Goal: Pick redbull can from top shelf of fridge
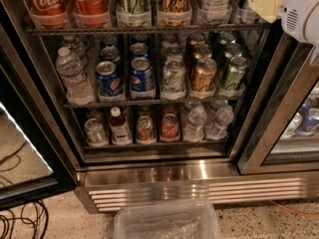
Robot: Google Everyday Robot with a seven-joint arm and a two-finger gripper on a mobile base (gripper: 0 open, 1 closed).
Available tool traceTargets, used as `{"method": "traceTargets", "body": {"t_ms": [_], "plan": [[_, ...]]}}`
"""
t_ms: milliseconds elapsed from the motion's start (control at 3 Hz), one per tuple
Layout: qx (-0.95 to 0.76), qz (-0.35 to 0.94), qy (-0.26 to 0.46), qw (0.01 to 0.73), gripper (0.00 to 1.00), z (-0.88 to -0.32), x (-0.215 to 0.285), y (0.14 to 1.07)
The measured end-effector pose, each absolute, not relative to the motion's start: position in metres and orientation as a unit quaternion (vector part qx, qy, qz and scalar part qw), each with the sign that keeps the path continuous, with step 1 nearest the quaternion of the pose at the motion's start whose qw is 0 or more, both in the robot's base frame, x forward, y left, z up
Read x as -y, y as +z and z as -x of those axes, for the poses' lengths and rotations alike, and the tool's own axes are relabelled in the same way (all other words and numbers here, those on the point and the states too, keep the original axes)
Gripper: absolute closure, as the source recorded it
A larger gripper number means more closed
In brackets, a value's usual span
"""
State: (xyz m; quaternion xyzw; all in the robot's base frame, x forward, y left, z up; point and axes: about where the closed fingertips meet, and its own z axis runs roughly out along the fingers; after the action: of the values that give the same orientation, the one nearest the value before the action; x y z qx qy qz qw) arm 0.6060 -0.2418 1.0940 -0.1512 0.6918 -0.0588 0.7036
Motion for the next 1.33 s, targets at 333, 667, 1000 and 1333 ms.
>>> {"method": "traceTargets", "body": {"t_ms": [333, 667, 1000, 1333], "plan": [[-0.693, 0.150, -0.056, 0.703, 0.36, -0.606, 0.244, 1.094], [-0.694, 0.149, -0.054, 0.703, 0.35, -0.607, 0.244, 1.093], [-0.687, 0.158, -0.047, 0.707, 0.36, -0.627, 0.233, 1.102], [-0.685, 0.157, -0.050, 0.710, 0.36, -0.633, 0.233, 1.103]]}}
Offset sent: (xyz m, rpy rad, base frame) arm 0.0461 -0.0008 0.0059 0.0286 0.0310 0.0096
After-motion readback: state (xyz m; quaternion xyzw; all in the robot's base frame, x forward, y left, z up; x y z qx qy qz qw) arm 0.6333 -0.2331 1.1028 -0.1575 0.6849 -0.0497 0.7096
